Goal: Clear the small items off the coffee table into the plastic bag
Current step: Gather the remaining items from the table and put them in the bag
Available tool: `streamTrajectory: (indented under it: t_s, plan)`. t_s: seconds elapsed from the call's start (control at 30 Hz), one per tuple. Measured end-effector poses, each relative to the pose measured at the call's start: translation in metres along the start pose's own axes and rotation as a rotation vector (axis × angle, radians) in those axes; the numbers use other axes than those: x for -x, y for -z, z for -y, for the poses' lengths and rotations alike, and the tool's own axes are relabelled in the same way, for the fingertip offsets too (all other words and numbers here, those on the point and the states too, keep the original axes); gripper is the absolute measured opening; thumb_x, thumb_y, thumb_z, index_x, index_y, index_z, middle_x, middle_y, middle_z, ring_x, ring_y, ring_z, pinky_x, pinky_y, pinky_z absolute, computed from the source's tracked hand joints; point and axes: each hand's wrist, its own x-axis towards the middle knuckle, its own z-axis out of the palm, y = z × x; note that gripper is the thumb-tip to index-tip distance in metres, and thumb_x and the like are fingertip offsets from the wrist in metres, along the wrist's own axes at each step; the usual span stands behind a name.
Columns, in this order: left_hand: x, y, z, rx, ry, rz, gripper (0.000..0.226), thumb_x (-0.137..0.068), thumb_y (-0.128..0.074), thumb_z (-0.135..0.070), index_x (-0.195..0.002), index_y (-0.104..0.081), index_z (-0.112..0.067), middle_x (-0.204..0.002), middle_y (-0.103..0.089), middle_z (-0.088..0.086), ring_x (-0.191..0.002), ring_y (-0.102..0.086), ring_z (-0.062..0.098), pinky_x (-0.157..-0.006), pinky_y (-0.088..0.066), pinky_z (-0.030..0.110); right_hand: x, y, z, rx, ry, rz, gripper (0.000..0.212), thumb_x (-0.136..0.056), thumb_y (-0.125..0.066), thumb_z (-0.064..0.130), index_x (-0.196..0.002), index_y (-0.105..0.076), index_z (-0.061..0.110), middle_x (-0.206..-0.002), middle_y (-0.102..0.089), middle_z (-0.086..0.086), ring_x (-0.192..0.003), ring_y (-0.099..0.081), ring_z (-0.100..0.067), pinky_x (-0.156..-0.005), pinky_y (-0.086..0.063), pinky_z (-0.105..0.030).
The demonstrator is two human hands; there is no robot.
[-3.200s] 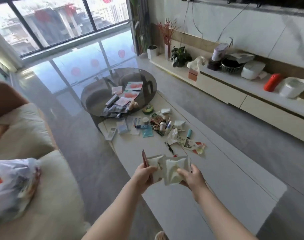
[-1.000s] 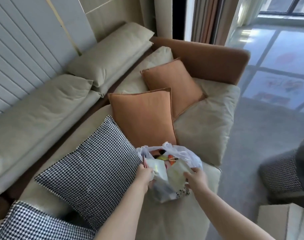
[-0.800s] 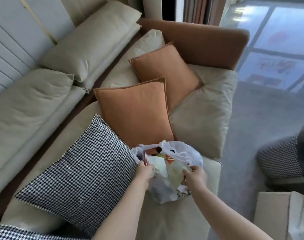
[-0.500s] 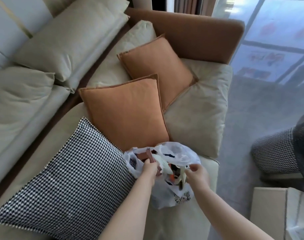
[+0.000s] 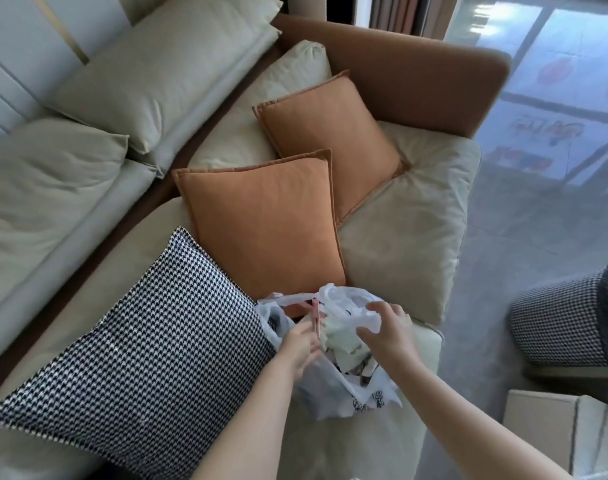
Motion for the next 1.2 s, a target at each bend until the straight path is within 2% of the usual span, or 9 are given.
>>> streamTrajectory:
  t_s: [0.2, 0.3, 0.43, 0.5, 0.63, 0.8, 0.97, 1.1, 1.2]
  plan:
    - [-0.001, 0.012, -0.004, -0.436, -0.241, -0.574, 0.024, -0.091, -0.055, -0.010, -0.113, -0.063, -0.014, -0.109, -0.064, 0.005, -0.088, -0.058, 0.016, -0.069, -0.052, 0.026, -0.007, -0.011, 0.005, 0.199, 0.115, 0.023, 0.036, -0.088, -0.062, 0.029, -0.123, -0.055, 0.026, -0.133, -0.053, 0.005, -0.132, -0.031, -0.017, -0.100, -0.034, -0.030]
    - [-0.005, 0.023, -0.010, -0.617, -0.278, -0.786, 0.031, -0.084, -0.067, -0.021, -0.113, -0.061, -0.014, -0.124, -0.054, 0.013, -0.105, -0.052, 0.024, -0.079, -0.053, 0.035, -0.011, -0.013, 0.009, 0.129, 0.098, -0.016, 0.025, -0.091, -0.058, 0.027, -0.115, -0.059, 0.022, -0.117, -0.061, 0.003, -0.110, -0.048, -0.016, -0.083, -0.038, -0.027]
    - [-0.016, 0.024, -0.019, -0.384, -0.018, -0.674, 0.082, -0.084, -0.070, -0.021, -0.149, -0.020, -0.021, -0.154, -0.012, 0.015, -0.132, -0.039, 0.037, -0.094, -0.048, 0.040, -0.015, -0.012, 0.009, 0.014, 0.048, 0.018, 0.009, -0.092, -0.055, 0.028, -0.095, -0.051, 0.021, -0.077, -0.057, 0.004, -0.064, -0.049, -0.011, -0.066, -0.046, -0.035]
    - [-0.020, 0.024, -0.022, -0.184, 0.028, -0.599, 0.087, -0.084, -0.070, -0.012, -0.150, -0.014, -0.018, -0.149, -0.024, 0.018, -0.124, -0.049, 0.037, -0.091, -0.050, 0.040, -0.017, -0.008, 0.006, -0.010, 0.031, 0.019, 0.007, -0.092, -0.053, 0.025, -0.091, -0.047, 0.021, -0.074, -0.057, 0.002, -0.065, -0.052, -0.016, -0.066, -0.047, -0.037]
    - [-0.015, 0.023, -0.024, -0.053, 0.087, -0.574, 0.050, -0.088, -0.066, -0.023, -0.127, -0.049, 0.001, -0.119, -0.061, 0.014, -0.105, -0.062, 0.029, -0.080, -0.050, 0.032, -0.019, 0.004, 0.000, -0.017, -0.039, 0.007, 0.028, -0.091, -0.046, 0.016, -0.119, -0.050, 0.014, -0.096, -0.063, -0.008, -0.084, -0.055, -0.023, -0.068, -0.038, -0.031]
    - [0.023, 0.031, -0.023, -0.088, 0.123, -0.641, 0.035, -0.088, -0.064, -0.027, -0.103, -0.062, 0.004, -0.091, -0.066, 0.012, -0.084, -0.066, 0.028, -0.065, -0.048, 0.030, -0.021, 0.030, -0.005, -0.139, -0.120, -0.017, 0.006, -0.084, -0.048, 0.011, -0.078, -0.049, 0.012, -0.069, -0.047, -0.008, -0.061, -0.039, -0.020, -0.059, -0.030, -0.029]
    - [0.066, 0.050, -0.031, -0.023, -0.128, -0.677, 0.019, -0.085, -0.062, -0.014, -0.067, -0.062, -0.016, -0.081, -0.066, 0.009, -0.068, -0.054, 0.025, -0.064, -0.039, 0.029, -0.014, 0.055, -0.004, -0.262, -0.085, 0.027, 0.034, -0.086, -0.064, 0.028, -0.062, -0.044, 0.013, -0.052, -0.030, 0.000, -0.050, -0.028, -0.016, -0.051, -0.021, -0.027]
    - [0.105, 0.037, -0.024, 0.009, -0.244, -0.693, 0.011, -0.087, -0.062, -0.014, -0.091, -0.071, -0.011, -0.089, -0.067, 0.003, -0.084, -0.063, 0.021, -0.078, -0.053, 0.033, -0.010, 0.072, 0.011, -0.303, -0.031, 0.007, 0.035, -0.087, -0.062, 0.030, -0.073, -0.054, -0.001, -0.060, -0.037, -0.006, -0.056, -0.033, -0.020, -0.053, -0.026, -0.030]
    - [0.130, 0.035, -0.016, 0.012, -0.338, -0.719, 0.013, -0.088, -0.061, -0.015, -0.095, -0.072, -0.013, -0.091, -0.067, -0.003, -0.084, -0.062, 0.012, -0.066, -0.047, 0.019, -0.004, 0.085, 0.014, -0.376, 0.019, 0.005, 0.035, -0.088, -0.060, 0.027, -0.093, -0.059, -0.008, -0.068, -0.041, -0.009, -0.063, -0.035, -0.022, -0.057, -0.030, -0.032]
